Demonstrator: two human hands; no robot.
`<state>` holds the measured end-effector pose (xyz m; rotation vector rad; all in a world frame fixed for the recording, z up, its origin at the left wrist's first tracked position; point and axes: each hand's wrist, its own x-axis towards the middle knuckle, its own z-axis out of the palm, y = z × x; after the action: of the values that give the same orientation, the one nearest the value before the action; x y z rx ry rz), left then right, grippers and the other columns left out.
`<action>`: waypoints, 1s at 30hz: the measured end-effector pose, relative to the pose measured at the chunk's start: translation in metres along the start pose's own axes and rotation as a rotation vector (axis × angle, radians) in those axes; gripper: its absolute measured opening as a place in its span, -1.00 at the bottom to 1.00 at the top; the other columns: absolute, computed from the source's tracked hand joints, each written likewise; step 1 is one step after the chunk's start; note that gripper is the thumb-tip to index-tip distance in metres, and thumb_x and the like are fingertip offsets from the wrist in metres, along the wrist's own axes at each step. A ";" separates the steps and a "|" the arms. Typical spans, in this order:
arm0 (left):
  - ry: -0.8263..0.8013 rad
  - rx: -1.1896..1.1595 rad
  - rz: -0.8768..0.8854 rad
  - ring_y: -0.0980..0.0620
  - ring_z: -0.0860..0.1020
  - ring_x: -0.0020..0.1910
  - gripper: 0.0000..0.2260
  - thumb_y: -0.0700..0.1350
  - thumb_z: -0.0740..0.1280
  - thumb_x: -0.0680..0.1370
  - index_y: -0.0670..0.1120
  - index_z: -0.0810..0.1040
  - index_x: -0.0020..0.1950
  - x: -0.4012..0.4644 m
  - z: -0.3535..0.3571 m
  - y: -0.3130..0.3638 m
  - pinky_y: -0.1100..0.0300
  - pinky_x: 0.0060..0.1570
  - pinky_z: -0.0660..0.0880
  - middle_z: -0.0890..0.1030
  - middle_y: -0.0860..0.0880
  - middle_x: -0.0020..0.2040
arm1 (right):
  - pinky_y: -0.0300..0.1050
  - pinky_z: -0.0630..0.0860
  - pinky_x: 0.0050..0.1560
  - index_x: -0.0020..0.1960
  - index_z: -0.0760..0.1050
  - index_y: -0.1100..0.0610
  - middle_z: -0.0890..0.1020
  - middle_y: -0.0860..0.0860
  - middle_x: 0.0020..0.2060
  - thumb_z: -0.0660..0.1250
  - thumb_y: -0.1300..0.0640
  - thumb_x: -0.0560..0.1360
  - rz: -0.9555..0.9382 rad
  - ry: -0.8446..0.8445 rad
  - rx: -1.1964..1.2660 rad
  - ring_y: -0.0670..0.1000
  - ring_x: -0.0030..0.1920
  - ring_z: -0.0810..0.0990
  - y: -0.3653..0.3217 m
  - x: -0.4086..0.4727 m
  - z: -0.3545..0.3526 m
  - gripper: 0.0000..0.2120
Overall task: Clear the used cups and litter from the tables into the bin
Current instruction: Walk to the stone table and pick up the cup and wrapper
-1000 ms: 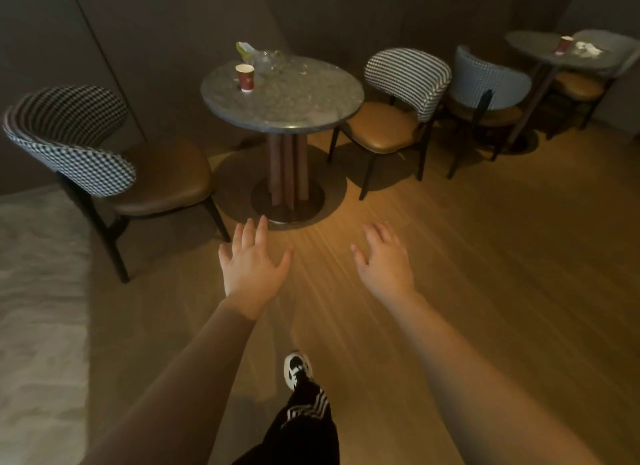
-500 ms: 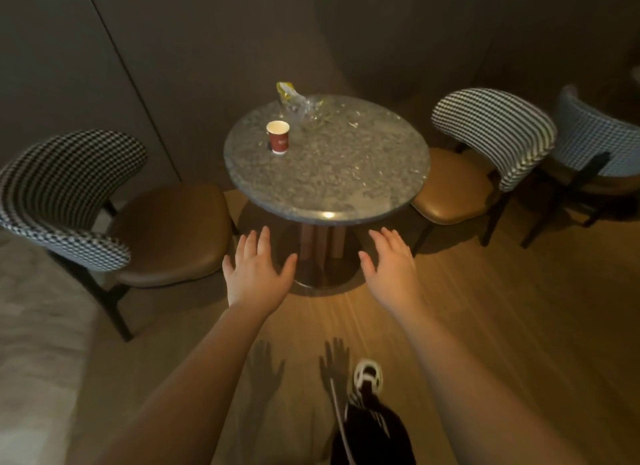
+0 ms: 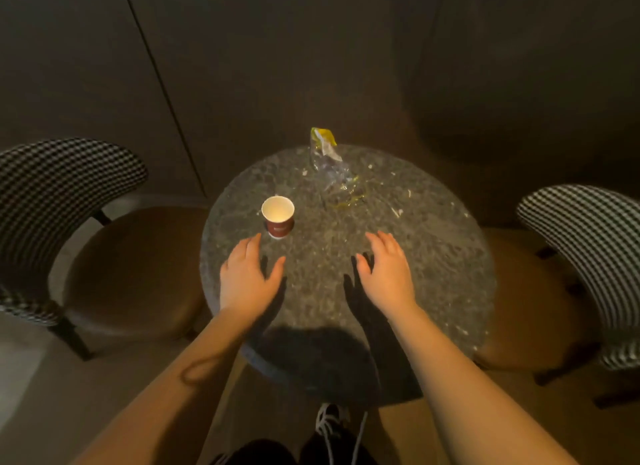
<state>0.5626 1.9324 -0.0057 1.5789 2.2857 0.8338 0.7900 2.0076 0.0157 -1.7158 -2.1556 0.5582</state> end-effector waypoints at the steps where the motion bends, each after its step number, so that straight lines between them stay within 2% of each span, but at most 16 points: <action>1: 0.024 -0.033 -0.013 -0.10 0.36 0.34 -0.44 0.15 0.27 0.53 -0.12 0.30 0.43 0.013 0.005 0.003 -0.07 0.31 0.32 0.41 -0.13 0.36 | 0.04 0.07 0.49 0.47 0.25 0.10 0.25 0.10 0.49 0.18 0.01 0.59 -0.006 -0.013 0.000 0.09 0.51 0.11 0.003 0.014 0.001 -0.52; 4: 0.076 -0.130 -0.084 -0.08 0.37 0.31 -0.35 0.14 0.40 0.44 -0.09 0.28 0.42 0.049 0.023 0.006 0.05 0.27 0.32 0.39 -0.11 0.33 | 0.01 0.05 0.50 0.47 0.26 0.10 0.25 0.09 0.49 0.18 0.02 0.59 -0.002 -0.067 0.011 0.08 0.51 0.11 0.010 0.051 0.011 -0.52; 7: 0.050 -0.246 -0.214 -0.04 0.18 0.44 -0.03 0.16 0.54 0.29 0.03 0.03 0.51 0.087 0.044 0.006 0.08 0.37 0.14 0.16 -0.06 0.49 | -0.01 0.09 0.48 0.45 0.29 0.15 0.30 0.12 0.46 0.23 0.05 0.57 -0.027 -0.065 -0.004 0.10 0.49 0.17 0.014 0.082 0.023 -0.52; 9: 0.037 -0.250 -0.192 -0.08 0.11 0.48 0.09 0.15 0.58 0.23 0.02 -0.06 0.54 0.110 0.059 0.003 0.11 0.37 0.06 0.09 -0.10 0.52 | 0.01 0.13 0.47 0.43 0.32 0.18 0.35 0.15 0.43 0.25 0.08 0.56 -0.050 -0.047 -0.013 0.12 0.47 0.22 0.014 0.099 0.029 -0.53; 11: 0.020 -0.221 -0.166 -0.12 0.13 0.47 0.12 0.11 0.60 0.22 0.03 -0.09 0.54 0.129 0.072 -0.002 0.08 0.36 0.11 0.10 -0.12 0.51 | 0.04 0.17 0.46 0.42 0.34 0.16 0.36 0.14 0.42 0.26 0.08 0.55 -0.048 -0.045 0.011 0.12 0.46 0.23 0.012 0.116 0.033 -0.54; 13: -0.003 -0.215 -0.187 -0.15 0.26 0.41 0.07 0.06 0.58 0.26 0.05 -0.08 0.53 0.143 0.079 -0.004 -0.02 0.30 0.29 0.16 -0.09 0.47 | 0.04 0.20 0.45 0.40 0.36 0.13 0.35 0.12 0.42 0.27 0.08 0.55 -0.063 -0.023 0.038 0.11 0.46 0.24 0.008 0.132 0.036 -0.56; 15: -0.010 -0.174 -0.177 -0.21 0.42 0.26 -0.07 0.01 0.54 0.33 0.01 0.03 0.52 0.151 0.083 -0.008 -0.10 0.11 0.45 0.26 -0.11 0.41 | 0.05 0.22 0.43 0.39 0.38 0.12 0.33 0.14 0.43 0.29 0.09 0.54 -0.092 0.032 0.064 0.13 0.46 0.24 0.003 0.153 0.036 -0.57; 19: 0.042 -0.144 -0.158 -0.23 0.51 0.12 -0.27 0.00 0.51 0.37 -0.05 0.23 0.44 0.159 0.077 -0.019 -0.07 -0.05 0.49 0.36 -0.11 0.33 | 0.08 0.26 0.40 0.36 0.40 0.13 0.28 0.17 0.45 0.32 0.12 0.50 -0.169 0.186 0.035 0.18 0.45 0.24 -0.007 0.221 0.031 -0.57; 21: 0.075 -0.149 -0.155 -0.20 0.51 0.11 -0.28 -0.01 0.52 0.37 -0.06 0.25 0.42 0.164 0.071 -0.023 0.00 -0.04 0.45 0.37 -0.11 0.31 | 0.09 0.17 0.45 0.40 0.34 0.09 0.19 0.12 0.50 0.30 0.06 0.52 -0.155 0.096 -0.033 0.15 0.49 0.13 -0.008 0.259 0.036 -0.53; 24: 0.101 -0.179 -0.150 -0.17 0.45 0.20 -0.26 -0.05 0.54 0.36 -0.11 0.26 0.44 0.168 0.060 -0.028 0.04 0.05 0.39 0.37 -0.13 0.33 | 0.09 0.07 0.49 0.48 0.20 0.03 0.09 0.07 0.54 0.27 -0.06 0.54 -0.101 -0.150 -0.117 0.12 0.52 0.03 0.001 0.286 0.057 -0.43; 28: 0.102 -0.202 -0.083 -0.18 0.40 0.23 -0.25 -0.13 0.54 0.37 -0.20 0.25 0.45 0.171 0.047 -0.028 0.07 0.11 0.33 0.36 -0.22 0.31 | 0.02 0.34 0.33 0.51 0.12 -0.06 0.13 0.12 0.52 0.26 -0.11 0.52 -0.087 -0.238 -0.003 0.19 0.44 0.26 0.002 0.266 0.079 -0.38; 30: 0.104 -0.195 -0.079 -0.18 0.39 0.24 -0.26 -0.13 0.53 0.37 -0.21 0.26 0.45 0.174 0.041 -0.029 0.09 0.13 0.32 0.36 -0.22 0.31 | -0.01 0.31 0.30 0.51 0.09 -0.06 0.14 0.11 0.51 0.23 -0.16 0.53 -0.060 -0.252 0.034 0.20 0.45 0.24 -0.007 0.248 0.090 -0.38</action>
<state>0.4934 2.0976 -0.0345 1.3822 2.2414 1.1046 0.6859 2.2393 -0.0555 -1.6317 -2.3433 0.8293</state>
